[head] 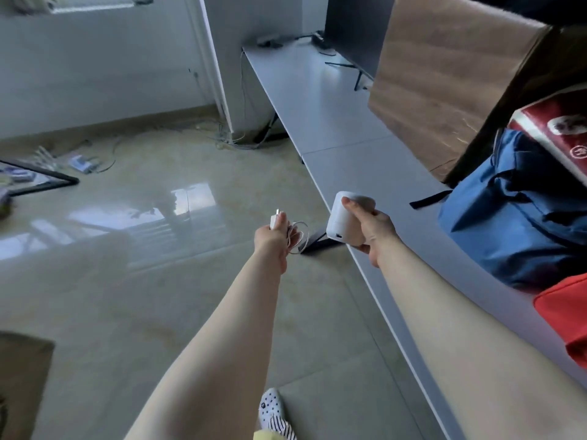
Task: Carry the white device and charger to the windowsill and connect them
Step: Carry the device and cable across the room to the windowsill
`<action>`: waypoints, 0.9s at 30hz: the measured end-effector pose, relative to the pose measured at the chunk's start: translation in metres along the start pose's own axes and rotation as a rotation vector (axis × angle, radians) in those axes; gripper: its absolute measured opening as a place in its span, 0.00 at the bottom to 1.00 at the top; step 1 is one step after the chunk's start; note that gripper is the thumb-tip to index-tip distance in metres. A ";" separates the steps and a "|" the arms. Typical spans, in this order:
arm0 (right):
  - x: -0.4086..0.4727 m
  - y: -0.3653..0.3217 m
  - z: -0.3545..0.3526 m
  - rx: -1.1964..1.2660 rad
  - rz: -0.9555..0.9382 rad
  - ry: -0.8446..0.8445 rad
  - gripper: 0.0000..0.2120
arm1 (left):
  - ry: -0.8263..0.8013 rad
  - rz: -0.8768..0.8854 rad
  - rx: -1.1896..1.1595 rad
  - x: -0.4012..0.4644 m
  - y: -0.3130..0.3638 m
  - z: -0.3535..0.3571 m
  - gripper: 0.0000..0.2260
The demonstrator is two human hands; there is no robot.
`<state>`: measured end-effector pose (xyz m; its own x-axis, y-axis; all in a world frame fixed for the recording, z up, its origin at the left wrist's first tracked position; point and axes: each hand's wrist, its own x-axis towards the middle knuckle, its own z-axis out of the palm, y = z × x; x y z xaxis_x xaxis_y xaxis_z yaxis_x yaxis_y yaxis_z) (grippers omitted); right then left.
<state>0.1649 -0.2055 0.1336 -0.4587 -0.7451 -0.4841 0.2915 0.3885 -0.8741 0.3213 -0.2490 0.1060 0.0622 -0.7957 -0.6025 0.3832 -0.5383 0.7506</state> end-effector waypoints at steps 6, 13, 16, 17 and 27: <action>0.020 -0.021 0.062 -0.033 -0.031 -0.033 0.21 | 0.041 0.006 -0.009 0.036 0.055 -0.021 0.13; 0.040 -0.040 0.131 -0.065 -0.044 -0.068 0.24 | 0.049 0.038 -0.060 0.077 0.102 -0.050 0.12; 0.051 -0.045 0.157 -0.068 -0.038 -0.104 0.23 | 0.054 0.055 -0.077 0.095 0.116 -0.058 0.12; 0.055 -0.046 0.165 -0.077 -0.038 -0.114 0.23 | 0.054 0.057 -0.083 0.102 0.120 -0.060 0.12; 0.136 -0.073 0.246 -0.106 -0.026 -0.218 0.23 | 0.117 0.084 -0.152 0.187 0.183 -0.061 0.11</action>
<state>0.2878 -0.4687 0.1414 -0.2690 -0.8505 -0.4520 0.1868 0.4143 -0.8908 0.4596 -0.4794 0.1137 0.2032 -0.7936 -0.5736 0.5060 -0.4164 0.7554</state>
